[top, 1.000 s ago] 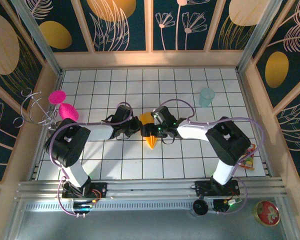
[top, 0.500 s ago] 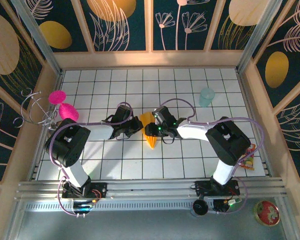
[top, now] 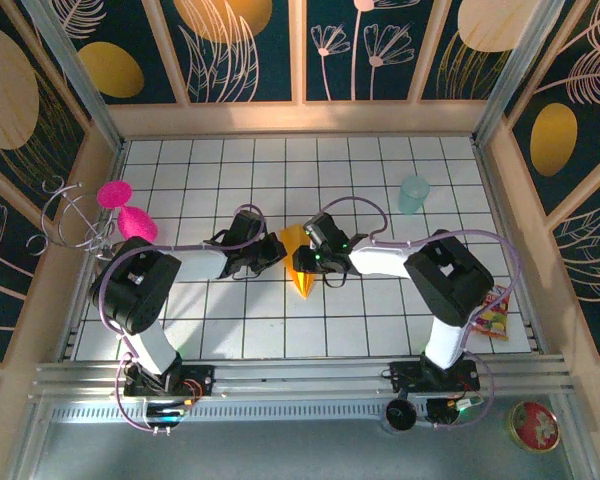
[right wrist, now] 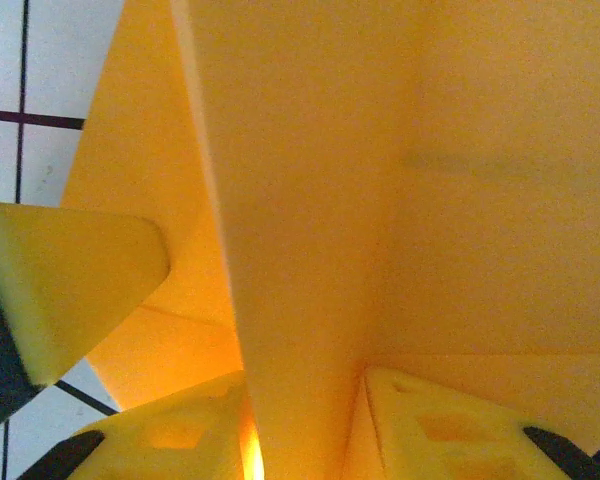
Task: Fold a paper plane with a square sheet of paper (pick it up from the middle)
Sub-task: Move the paper plane to the top-center of the table.
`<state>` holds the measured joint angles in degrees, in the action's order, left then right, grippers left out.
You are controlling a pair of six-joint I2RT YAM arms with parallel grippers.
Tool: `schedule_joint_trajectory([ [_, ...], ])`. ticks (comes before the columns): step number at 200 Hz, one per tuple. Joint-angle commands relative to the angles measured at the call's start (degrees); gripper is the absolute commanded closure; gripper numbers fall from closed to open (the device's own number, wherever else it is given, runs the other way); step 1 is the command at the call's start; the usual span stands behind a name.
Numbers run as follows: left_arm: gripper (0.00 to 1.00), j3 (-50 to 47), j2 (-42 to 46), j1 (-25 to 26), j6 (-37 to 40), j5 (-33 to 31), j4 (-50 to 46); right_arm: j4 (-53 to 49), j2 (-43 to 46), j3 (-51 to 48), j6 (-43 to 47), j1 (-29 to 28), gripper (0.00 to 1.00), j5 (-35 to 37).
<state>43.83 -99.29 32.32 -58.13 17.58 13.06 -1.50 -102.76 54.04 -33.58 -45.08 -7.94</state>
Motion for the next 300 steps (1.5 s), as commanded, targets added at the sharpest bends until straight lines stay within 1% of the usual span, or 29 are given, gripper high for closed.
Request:
schedule_joint_trajectory([
  [1,1.0,0.88,0.01,0.29,1.0,0.7,-0.46,-1.23,-1.32,1.59,-1.05,-0.58,0.66,0.0],
  [29,1.0,0.9,0.1,0.33,0.89,0.52,-0.43,-1.56,-2.22,2.17,-0.87,-0.82,0.66,-0.67],
  [59,0.98,1.08,0.34,0.31,0.89,0.52,-0.58,-2.89,-3.18,2.95,-0.48,-0.82,0.71,-1.0],
  [75,0.96,1.32,0.74,0.28,1.19,0.26,-1.23,-3.34,-3.25,3.14,-0.45,-0.71,0.77,-0.66],
  [93,0.87,1.65,0.75,0.04,1.96,-0.91,-2.94,-4.26,-2.47,3.35,-0.35,-0.29,0.85,1.02],
  [99,0.85,1.56,2.71,-0.21,2.17,-1.21,-3.33,-4.55,-1.91,3.35,-0.34,-0.04,0.87,1.7],
  [116,0.76,1.1,4.74,-1.26,2.79,-2.2,-4.17,-4.68,0.38,2.98,-0.08,1.05,0.89,3.11],
  [127,0.67,0.73,6.35,-2.0,3.13,-3.27,-4.85,-4.74,2.01,2.52,0.22,1.77,0.9,4.03],
  [141,0.59,-0.01,8.42,-2.92,3.59,-4.82,-5.69,-4.81,4.28,2.02,0.98,3.34,0.91,5.14],
  [172,0.44,-0.77,11.44,-4.65,4.84,-8.1,-7.95,-5.71,8.51,1.65,3.2,7.1,0.93,6.92],
  [225,0.2,-1.82,14.91,-5.42,7.2,-14.05,-10.55,-5.8,13.06,1.98,6.6,13.0,0.94,7.79],
  [252,0.13,-2.26,16.97,-5.49,8.44,-16.41,-11.0,-7.22,12.39,3.55,8.46,13.42,0.95,7.54],
  [254,0.12,-2.31,17.1,-5.5,8.46,-16.68,-11.03,-7.34,12.29,3.6,8.56,14.62,0.94,7.56],
  [260,0.11,-2.5,17.57,-5.51,8.56,-17.08,-10.96,-7.72,12.13,3.83,8.77,15.43,0.94,7.67],
  [280,0.1,-2.7,18.33,-5.51,9.07,-17.41,-10.87,-9.84,9.38,6.05,9.49,17.27,0.94,4.63],
  [300,0.1,-2.48,18.16,-5.51,9.17,-17.02,-10.73,-11.42,4.54,8.84,9.85,17.48,0.94,4.04],
])
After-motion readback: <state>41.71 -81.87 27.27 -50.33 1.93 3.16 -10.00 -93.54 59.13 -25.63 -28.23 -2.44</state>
